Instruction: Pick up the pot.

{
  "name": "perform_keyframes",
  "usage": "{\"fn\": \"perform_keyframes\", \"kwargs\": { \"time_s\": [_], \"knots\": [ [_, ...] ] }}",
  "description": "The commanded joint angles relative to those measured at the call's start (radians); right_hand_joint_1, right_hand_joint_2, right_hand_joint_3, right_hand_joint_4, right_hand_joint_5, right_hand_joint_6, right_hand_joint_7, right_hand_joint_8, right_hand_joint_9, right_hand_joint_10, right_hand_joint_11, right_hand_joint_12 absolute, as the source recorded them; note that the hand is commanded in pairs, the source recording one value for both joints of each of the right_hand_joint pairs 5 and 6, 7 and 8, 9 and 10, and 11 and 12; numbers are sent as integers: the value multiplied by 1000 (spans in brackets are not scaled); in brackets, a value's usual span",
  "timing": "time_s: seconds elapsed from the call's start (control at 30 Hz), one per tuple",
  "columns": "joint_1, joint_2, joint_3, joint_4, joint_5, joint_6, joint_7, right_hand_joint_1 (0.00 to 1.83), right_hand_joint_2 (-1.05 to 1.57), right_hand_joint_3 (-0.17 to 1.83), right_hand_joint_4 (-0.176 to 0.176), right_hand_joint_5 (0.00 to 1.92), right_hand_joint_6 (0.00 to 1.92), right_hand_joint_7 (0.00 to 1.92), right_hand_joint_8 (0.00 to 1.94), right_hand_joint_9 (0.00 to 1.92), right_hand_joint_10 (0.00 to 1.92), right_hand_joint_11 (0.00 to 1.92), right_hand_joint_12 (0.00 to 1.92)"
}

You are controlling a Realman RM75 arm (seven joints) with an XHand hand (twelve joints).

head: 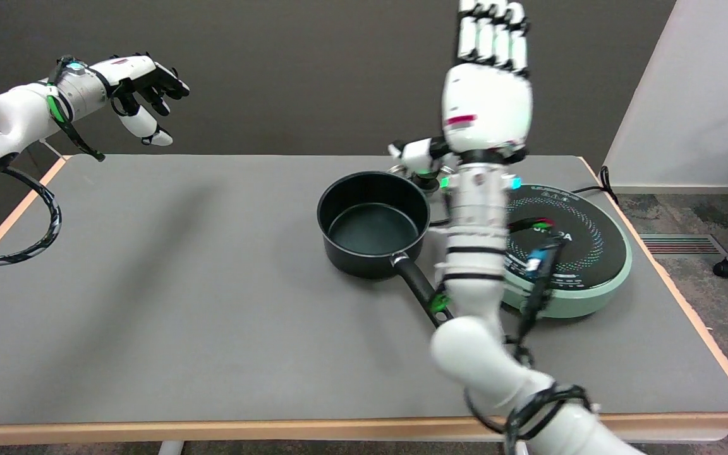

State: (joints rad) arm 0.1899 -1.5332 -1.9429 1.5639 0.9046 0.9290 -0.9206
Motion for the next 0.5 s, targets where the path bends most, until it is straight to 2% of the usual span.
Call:
{"fn": "perform_keyframes", "kwargs": {
  "time_s": [0.03,0.1,0.33,0.5],
  "knots": [
    [99,-243,-334,-375,-298,286,-313,1173,55,554,-176,31,31,31,31,31,31,31,31],
    [99,-244,-351,-395,-328,269,-313,1226,73,558,-176,26,26,26,26,26,26,26,26],
    [75,-293,-371,-486,-323,274,-313,1215,151,571,-176,17,17,17,17,17,17,17,17],
    [22,-307,-371,-518,-326,370,-313,1222,129,663,-176,14,14,14,14,14,14,14,14]
  ]
}}
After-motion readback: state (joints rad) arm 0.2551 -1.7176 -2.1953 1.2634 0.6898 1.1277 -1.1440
